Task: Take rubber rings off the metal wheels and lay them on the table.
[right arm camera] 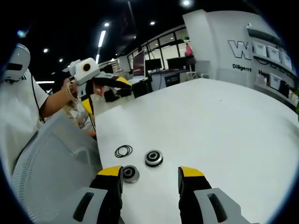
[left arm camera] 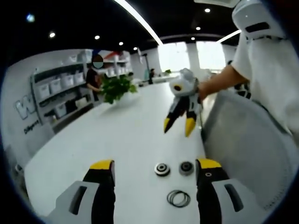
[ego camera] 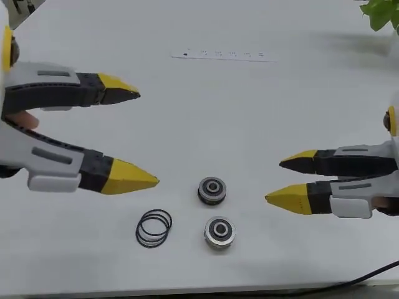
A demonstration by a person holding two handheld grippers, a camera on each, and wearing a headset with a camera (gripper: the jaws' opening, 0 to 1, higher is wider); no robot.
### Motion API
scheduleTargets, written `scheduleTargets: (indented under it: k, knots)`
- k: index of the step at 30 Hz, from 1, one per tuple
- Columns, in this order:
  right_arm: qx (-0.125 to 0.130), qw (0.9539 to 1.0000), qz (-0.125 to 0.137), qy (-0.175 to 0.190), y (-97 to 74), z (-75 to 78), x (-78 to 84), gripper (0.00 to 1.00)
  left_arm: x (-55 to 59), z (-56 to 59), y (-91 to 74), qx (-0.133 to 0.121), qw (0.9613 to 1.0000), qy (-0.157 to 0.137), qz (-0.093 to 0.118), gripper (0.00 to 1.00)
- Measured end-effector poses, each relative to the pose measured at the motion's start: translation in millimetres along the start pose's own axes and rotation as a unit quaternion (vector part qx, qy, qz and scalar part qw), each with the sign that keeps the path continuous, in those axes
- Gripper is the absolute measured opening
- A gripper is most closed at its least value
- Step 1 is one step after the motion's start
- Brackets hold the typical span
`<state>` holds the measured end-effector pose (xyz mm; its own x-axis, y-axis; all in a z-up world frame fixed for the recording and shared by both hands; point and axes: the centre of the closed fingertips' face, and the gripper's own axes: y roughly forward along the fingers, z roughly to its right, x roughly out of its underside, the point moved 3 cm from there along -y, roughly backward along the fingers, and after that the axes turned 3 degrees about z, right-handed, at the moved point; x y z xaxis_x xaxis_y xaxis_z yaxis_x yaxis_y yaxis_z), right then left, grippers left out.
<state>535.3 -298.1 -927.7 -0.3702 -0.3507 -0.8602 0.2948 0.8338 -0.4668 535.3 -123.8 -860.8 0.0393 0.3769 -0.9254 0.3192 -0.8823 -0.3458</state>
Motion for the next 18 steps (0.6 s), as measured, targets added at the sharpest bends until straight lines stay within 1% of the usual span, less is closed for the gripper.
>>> scheduleTargets:
  k: [3,8,12,13,15,16,18]
  knots:
    - [-0.003,1.0,-0.002,0.0,0.9,0.8,0.3,0.45,-1.7,0.4,8.8,0.008,0.9999,-0.002,0.008,0.7]
    - [-0.01,0.9999,-0.01,-0.005,4.0,1.9,2.5,0.45,1.1,-2.5,21.3,0.002,0.9999,0.01,0.009,0.69]
    - [-0.015,0.9998,-0.014,-0.008,7.1,2.5,4.1,0.45,-0.2,-2.5,33.8,0.004,0.9997,0.002,0.026,0.67]
    - [-0.017,0.9997,-0.015,-0.008,8.0,2.6,4.4,0.45,0.4,-2.4,36.3,0.005,0.9996,0.001,0.027,0.66]
    - [-0.02,0.9996,-0.017,-0.01,10.0,2.7,5.0,0.44,2.6,-1.7,42.2,0.01,0.9996,0.001,0.025,0.64]
    - [-0.022,0.9995,-0.018,-0.011,10.8,2.6,5.2,0.44,4.9,-1.2,45.9,0.014,0.9997,0.003,0.021,0.64]
    - [-0.024,0.9994,-0.02,-0.013,12.9,3.2,5.6,0.44,6.7,-1.3,50.0,0.016,0.9997,0.003,0.019,0.64]
